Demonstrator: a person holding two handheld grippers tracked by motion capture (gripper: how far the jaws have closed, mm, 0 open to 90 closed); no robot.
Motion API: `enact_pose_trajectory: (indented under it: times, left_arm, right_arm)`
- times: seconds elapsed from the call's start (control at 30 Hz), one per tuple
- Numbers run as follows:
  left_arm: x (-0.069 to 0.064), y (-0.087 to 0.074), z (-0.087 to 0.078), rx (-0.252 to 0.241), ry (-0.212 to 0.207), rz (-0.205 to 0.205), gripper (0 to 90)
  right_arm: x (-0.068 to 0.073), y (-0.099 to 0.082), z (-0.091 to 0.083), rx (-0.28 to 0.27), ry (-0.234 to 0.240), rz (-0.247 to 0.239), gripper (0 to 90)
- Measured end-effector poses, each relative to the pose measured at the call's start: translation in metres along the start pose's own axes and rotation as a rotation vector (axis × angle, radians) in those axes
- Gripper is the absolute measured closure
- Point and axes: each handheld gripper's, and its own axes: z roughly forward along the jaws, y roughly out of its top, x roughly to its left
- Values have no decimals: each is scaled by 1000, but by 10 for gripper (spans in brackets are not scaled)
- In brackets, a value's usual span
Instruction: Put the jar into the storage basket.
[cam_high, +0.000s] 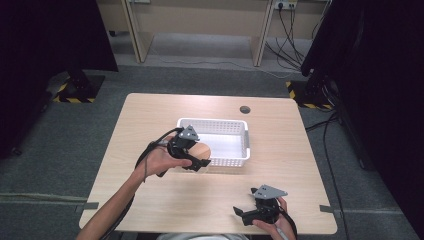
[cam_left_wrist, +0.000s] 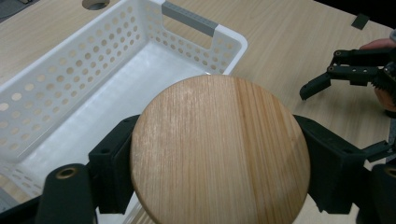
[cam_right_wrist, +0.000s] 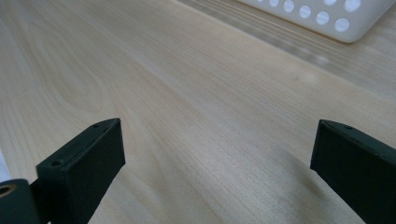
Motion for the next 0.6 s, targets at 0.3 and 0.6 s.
enact_pose_trajectory:
  times: [0.3, 0.6]
  left_arm:
    - [15, 15, 1, -3, 27, -32, 233]
    - [31, 30, 14, -2, 72, -63, 233]
  right_arm:
    - [0, 0, 0, 0, 1, 1, 32]
    - [0, 0, 0, 1, 3, 4, 32]
